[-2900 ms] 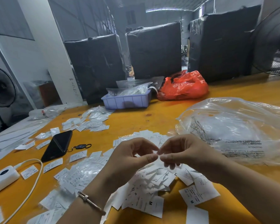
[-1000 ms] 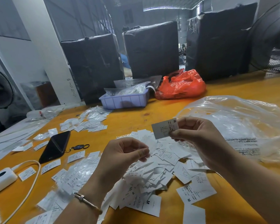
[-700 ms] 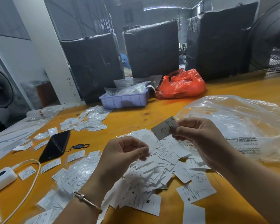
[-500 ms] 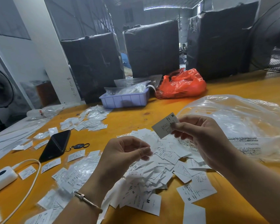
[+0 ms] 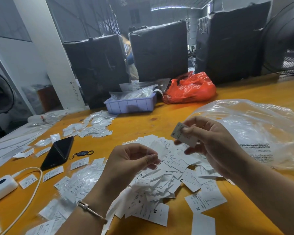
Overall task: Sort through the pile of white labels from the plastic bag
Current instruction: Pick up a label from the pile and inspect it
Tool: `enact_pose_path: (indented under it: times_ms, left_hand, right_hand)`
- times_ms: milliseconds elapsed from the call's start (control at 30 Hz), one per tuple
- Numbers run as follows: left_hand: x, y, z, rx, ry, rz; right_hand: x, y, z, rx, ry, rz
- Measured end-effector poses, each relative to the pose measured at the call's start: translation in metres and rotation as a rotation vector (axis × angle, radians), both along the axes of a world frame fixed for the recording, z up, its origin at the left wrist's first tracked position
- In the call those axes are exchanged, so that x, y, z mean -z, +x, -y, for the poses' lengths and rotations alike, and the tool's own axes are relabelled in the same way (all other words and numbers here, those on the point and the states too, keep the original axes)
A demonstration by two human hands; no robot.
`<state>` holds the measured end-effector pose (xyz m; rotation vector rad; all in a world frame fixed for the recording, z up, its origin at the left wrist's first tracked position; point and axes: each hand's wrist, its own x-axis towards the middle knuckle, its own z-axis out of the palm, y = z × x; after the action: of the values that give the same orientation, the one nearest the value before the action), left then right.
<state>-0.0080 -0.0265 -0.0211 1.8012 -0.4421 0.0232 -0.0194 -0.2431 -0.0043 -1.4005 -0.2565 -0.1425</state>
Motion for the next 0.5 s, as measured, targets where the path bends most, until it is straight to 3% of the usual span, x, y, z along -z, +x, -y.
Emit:
enact_pose_path:
  times_ms: [300, 500]
  left_hand:
    - [-0.001, -0.003, 0.002, 0.032, 0.018, 0.014]
    - [-0.002, -0.004, 0.002, 0.029, 0.005, 0.026]
  right_hand:
    - [0.004, -0.007, -0.008, 0.026, -0.213, 0.295]
    - [0.006, -0.007, -0.011, 0.086, -0.310, 0.329]
